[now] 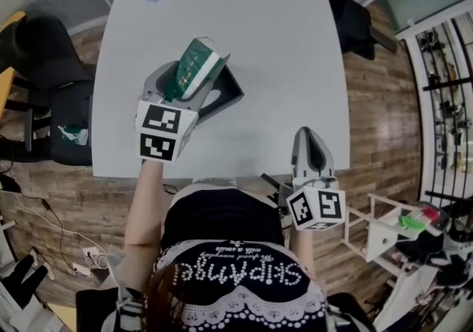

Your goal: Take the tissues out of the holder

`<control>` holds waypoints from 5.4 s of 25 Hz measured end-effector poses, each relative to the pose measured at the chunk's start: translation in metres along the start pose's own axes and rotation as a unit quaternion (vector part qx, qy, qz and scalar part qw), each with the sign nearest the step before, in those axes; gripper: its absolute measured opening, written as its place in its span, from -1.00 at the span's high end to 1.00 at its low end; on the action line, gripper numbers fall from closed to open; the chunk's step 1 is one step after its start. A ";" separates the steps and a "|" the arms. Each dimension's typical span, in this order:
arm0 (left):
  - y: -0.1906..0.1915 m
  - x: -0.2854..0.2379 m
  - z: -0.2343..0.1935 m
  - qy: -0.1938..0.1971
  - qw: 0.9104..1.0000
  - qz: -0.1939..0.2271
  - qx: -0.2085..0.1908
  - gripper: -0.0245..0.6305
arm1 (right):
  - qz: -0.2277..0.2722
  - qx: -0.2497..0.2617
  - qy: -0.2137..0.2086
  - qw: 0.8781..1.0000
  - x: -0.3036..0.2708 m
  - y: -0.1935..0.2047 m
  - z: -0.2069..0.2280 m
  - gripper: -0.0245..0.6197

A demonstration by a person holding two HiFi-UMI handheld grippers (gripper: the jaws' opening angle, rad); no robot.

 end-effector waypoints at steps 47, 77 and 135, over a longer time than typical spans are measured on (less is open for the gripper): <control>0.009 0.156 -0.031 -0.125 0.966 0.170 0.149 -0.12 | 0.058 0.024 -0.035 0.997 -0.011 -0.051 -0.010 0.81; 0.048 0.191 -0.007 -0.128 0.967 0.134 0.175 -0.12 | 0.039 0.036 -0.043 0.998 0.010 -0.036 -0.025 0.81; 0.054 0.194 -0.016 -0.141 0.968 0.126 0.164 -0.12 | 0.020 0.048 -0.018 0.998 0.017 -0.031 -0.018 0.82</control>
Point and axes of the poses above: the fingertips, and each gripper's own axes: x backward along the fingers, z to its right, y out of its underside, the point moved 9 cm from there along x, backward along the fingers, and after that the axes turned 11 degrees about -y, right-handed, at the moved point
